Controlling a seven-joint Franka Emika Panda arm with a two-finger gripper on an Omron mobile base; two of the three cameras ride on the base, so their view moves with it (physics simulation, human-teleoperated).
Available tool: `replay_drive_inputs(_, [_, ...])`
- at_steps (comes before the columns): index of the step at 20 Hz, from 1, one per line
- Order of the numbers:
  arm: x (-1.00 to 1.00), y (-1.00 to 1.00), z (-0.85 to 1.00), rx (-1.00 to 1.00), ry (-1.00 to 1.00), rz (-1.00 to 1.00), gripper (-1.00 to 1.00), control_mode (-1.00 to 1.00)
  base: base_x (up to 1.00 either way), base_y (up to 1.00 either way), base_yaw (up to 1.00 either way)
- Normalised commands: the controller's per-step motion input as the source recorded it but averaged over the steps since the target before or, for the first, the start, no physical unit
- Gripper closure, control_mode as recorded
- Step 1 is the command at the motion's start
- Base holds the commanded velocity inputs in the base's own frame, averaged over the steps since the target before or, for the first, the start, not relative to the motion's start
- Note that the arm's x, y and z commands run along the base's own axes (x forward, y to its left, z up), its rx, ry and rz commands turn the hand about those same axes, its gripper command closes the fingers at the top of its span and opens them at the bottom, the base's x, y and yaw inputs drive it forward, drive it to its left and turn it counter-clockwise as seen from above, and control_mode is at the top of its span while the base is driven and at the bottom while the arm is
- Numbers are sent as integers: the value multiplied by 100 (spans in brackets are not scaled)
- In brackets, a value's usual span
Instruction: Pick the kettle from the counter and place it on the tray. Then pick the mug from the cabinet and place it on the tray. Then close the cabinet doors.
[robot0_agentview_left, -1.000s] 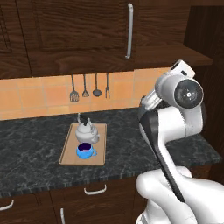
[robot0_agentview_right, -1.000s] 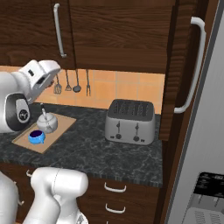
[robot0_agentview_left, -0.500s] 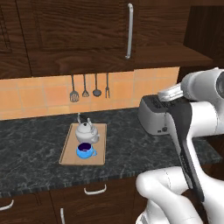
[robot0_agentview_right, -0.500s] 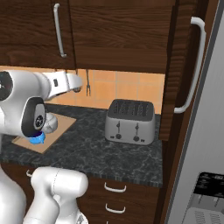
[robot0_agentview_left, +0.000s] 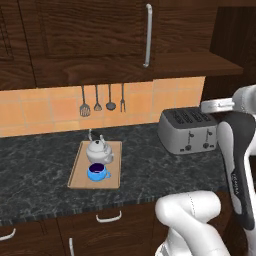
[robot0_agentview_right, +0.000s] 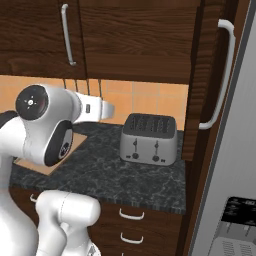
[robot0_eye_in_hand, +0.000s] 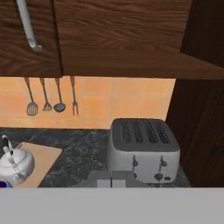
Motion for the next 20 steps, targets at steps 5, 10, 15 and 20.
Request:
replay_drive_inputs(5, [-7, -17, -4, 5, 1, -1, 100, -100, 0, 0, 0])
replay_drive_inputs(10, [-26, -3, -7, 11, -2, -3, 100, -100, 0, 0, 0])
replay_drive_inputs(15, [-67, -31, 5, 41, -11, -21, 100, -100, 0, 0, 0])
replay_drive_inputs(20, [-93, -29, 4, 45, -1, -23, 100, -100, 0, 0, 0])
